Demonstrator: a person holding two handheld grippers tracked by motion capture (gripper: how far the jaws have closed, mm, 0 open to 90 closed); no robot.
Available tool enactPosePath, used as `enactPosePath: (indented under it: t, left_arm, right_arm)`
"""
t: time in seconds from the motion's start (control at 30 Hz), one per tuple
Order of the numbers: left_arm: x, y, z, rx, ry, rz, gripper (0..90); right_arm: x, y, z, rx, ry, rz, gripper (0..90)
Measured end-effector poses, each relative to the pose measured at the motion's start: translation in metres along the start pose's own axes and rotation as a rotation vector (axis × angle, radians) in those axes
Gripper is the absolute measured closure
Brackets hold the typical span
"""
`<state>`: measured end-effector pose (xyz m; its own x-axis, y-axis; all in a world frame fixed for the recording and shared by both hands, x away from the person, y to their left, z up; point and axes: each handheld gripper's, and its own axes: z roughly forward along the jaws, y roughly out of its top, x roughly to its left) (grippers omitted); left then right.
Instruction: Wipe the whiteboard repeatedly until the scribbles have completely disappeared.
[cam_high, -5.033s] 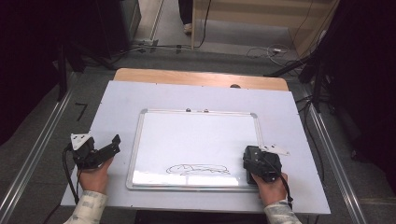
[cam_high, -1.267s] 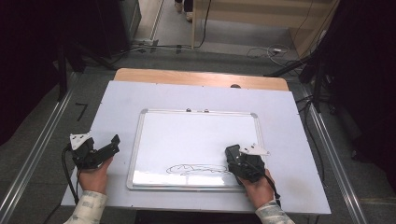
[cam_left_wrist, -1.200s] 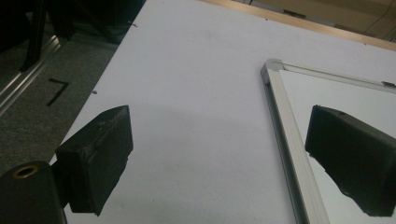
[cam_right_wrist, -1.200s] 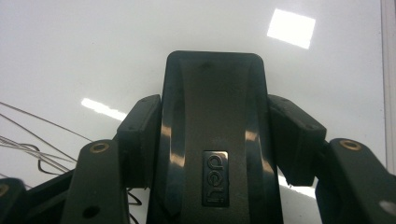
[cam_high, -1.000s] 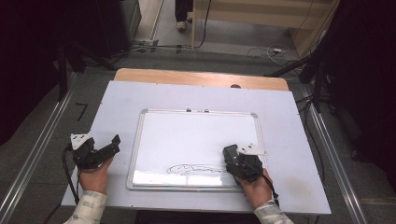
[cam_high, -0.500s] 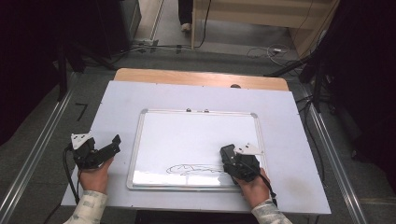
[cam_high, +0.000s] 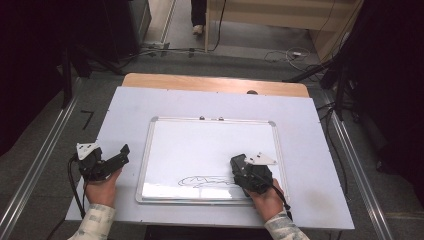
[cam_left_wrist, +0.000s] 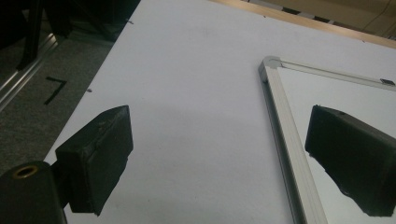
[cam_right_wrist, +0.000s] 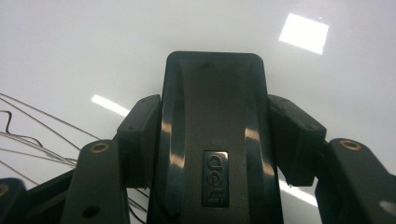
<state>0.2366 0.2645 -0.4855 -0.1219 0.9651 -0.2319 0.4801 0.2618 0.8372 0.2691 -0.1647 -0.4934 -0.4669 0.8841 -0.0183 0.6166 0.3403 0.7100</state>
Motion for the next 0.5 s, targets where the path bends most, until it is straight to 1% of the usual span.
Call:
enactPosePath:
  t: [0.5]
  left_arm:
    - [0.000, 0.000, 0.000, -0.001, -0.002, -0.002, 8.2]
  right_arm:
    - [0.017, 0.006, 0.007, -0.003, 0.027, -0.025, 38.5]
